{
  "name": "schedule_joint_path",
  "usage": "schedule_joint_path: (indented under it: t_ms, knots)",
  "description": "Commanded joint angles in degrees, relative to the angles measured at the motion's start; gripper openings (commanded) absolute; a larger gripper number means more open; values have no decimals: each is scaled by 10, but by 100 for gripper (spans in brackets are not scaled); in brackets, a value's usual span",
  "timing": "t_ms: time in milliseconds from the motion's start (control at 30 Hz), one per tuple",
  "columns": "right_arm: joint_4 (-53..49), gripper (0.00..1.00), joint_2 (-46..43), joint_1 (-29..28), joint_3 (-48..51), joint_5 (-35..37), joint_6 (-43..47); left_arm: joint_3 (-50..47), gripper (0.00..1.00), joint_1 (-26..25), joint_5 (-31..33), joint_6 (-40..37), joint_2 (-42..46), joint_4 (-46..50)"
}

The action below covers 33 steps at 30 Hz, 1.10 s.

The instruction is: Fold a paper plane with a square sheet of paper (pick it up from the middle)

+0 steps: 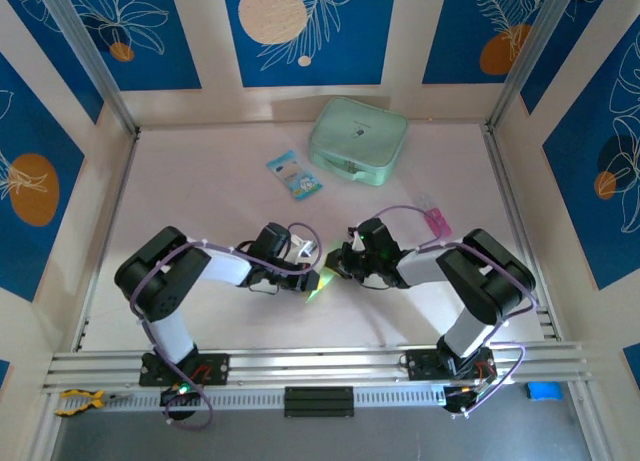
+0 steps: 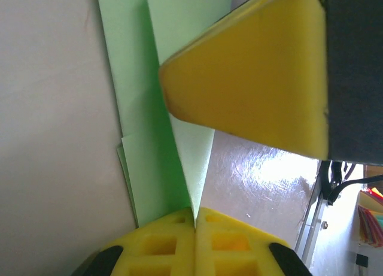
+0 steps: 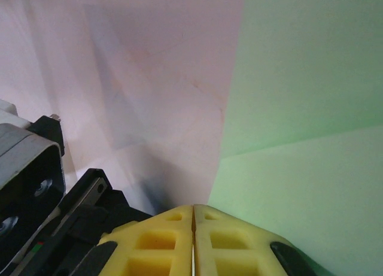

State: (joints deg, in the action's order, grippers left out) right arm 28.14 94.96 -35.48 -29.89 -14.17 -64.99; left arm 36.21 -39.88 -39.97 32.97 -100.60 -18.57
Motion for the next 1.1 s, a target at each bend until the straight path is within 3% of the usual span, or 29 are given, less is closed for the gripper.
schedule_joint_path:
  t_ms: [0, 1000, 1067]
  knots:
    - [27, 10, 11, 7, 7, -17, -4, -7, 0, 1, 32, -3, -33, 56]
    - [18, 11, 62, 26, 18, -15, -2, 5, 0, 8, 25, -2, -54, 73]
    - [8, 10, 63, 27, 19, -11, -1, 4, 4, 8, 23, -1, -47, 73]
